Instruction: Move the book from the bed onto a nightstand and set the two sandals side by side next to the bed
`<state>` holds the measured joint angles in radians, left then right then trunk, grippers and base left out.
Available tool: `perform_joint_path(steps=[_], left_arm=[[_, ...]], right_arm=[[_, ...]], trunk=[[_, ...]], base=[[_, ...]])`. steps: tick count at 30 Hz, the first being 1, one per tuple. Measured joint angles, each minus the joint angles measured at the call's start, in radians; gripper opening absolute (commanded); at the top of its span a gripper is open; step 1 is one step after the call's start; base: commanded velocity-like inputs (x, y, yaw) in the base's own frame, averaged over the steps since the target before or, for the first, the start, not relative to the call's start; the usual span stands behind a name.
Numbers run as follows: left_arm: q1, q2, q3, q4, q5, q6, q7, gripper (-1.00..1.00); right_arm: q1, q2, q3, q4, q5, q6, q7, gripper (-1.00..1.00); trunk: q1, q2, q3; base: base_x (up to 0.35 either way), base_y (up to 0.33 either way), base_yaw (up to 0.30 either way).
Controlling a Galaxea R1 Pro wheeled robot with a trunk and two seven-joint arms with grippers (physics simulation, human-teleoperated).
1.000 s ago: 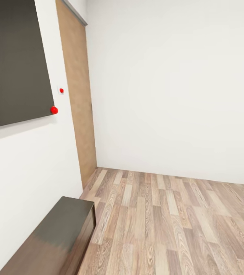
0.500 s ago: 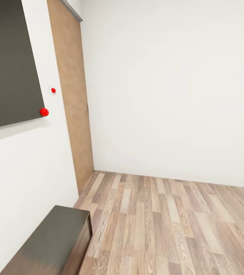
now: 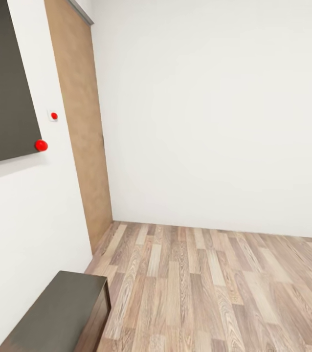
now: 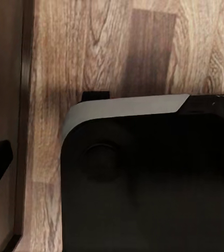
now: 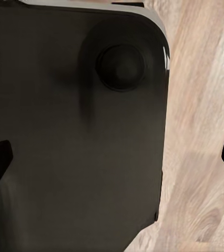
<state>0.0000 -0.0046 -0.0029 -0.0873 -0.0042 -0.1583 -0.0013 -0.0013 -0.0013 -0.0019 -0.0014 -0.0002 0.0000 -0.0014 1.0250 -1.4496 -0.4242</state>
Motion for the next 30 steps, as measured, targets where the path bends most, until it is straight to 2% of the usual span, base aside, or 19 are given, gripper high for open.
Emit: perform_joint_path(steps=[30], left_arm=[[0.000, -0.001, 0.000, 0.000, 0.000, 0.000, 0.000, 1.00]], right_arm=[[0.000, 0.000, -0.001, 0.000, 0.000, 0.000, 0.000, 1.00]], trunk=[[0.000, 0.000, 0.020]], base=[[0.000, 0.000, -0.281]])
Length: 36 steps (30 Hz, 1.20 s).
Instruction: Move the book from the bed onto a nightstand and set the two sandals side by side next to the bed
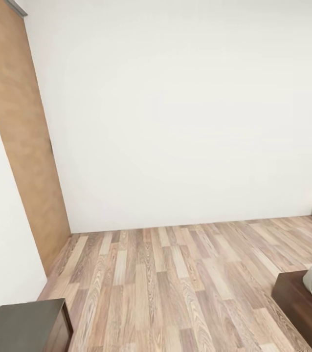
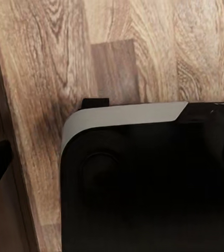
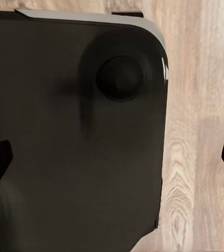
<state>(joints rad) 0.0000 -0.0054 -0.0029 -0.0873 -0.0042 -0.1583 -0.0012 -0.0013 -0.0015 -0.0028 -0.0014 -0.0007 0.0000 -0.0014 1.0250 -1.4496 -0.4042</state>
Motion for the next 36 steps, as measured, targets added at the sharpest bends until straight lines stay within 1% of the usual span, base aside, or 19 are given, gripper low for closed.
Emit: perform_joint_path(steps=[26, 30, 36], left_arm=[[0.000, -0.001, 0.000, 0.000, 0.000, 0.000, 0.000, 1.00], [0.000, -0.001, -0.001, 0.000, 0.000, 0.000, 0.000, 1.00], [0.000, -0.001, -0.001, 0.000, 0.000, 0.000, 0.000, 1.00]], right_arm=[[0.000, 0.000, 0.000, 0.000, 0.000, 0.000, 0.000, 1.00], [0.000, 0.000, 0.000, 0.000, 0.001, 0.000, 0.000, 1.00], [0.000, 0.000, 0.000, 0.000, -0.001, 0.000, 0.000, 1.00]], trunk=[[0.000, 0.000, 0.018], [0.000, 0.000, 0.020], [-0.001, 0.000, 0.021]], base=[[0.004, 0.000, -0.281], [0.178, 0.000, -0.181], [0.275, 0.000, -0.040]])
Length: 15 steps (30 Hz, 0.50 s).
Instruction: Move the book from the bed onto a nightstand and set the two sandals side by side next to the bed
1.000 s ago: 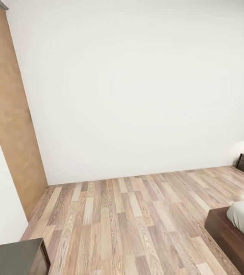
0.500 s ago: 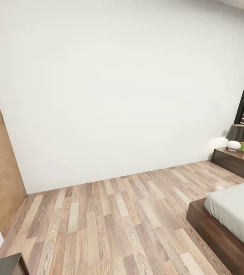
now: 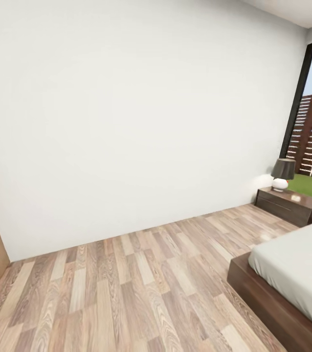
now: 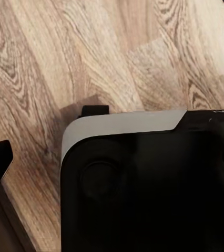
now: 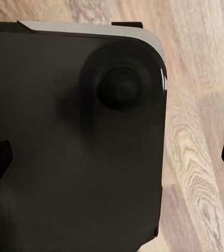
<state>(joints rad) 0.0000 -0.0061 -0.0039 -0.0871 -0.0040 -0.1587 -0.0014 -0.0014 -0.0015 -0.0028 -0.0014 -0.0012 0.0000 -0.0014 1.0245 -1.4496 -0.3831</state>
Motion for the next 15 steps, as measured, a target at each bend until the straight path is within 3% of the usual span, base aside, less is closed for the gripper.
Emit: perform_joint_path(steps=[9, 15], left_arm=[[0.000, 0.000, 0.000, 0.000, 0.000, 0.000, 0.000, 1.00], [0.000, 0.000, 0.000, 0.000, 0.001, 0.000, 0.000, 1.00]], right_arm=[[0.000, 0.000, 0.000, 0.000, 0.001, 0.000, 0.000, 1.00], [0.000, 0.000, 0.001, 0.000, 0.000, 0.000, 0.000, 1.00]], trunk=[[0.000, 0.000, 0.000], [0.001, 0.000, 0.000]], base=[[0.068, 0.000, -0.015], [0.005, 0.000, -0.208]])
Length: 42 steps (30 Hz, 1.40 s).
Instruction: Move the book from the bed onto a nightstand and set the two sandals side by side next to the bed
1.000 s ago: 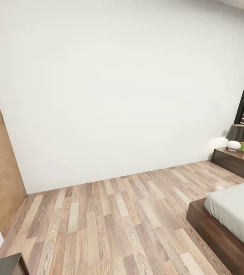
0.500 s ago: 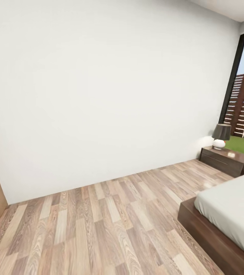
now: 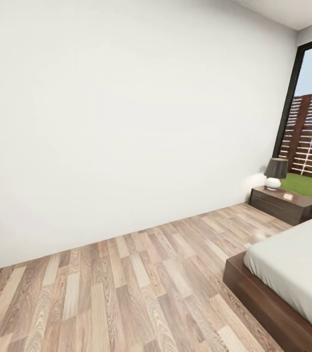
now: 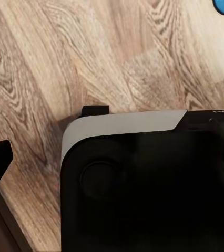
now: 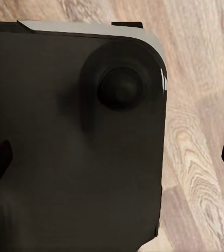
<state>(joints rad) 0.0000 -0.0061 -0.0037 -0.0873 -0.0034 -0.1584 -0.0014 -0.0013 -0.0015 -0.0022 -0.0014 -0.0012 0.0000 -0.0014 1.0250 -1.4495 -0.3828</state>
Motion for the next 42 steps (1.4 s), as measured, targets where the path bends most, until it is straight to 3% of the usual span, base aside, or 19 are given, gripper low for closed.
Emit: perform_joint_path(steps=[42], left_arm=[[0.000, 0.000, 0.000, 0.000, 0.000, 0.000, 0.000, 1.00]], right_arm=[[0.000, 0.000, 0.000, 0.000, 0.001, 0.000, 0.000, 1.00]], trunk=[[0.000, 0.000, 0.003]], base=[[0.000, 0.000, -0.266]])
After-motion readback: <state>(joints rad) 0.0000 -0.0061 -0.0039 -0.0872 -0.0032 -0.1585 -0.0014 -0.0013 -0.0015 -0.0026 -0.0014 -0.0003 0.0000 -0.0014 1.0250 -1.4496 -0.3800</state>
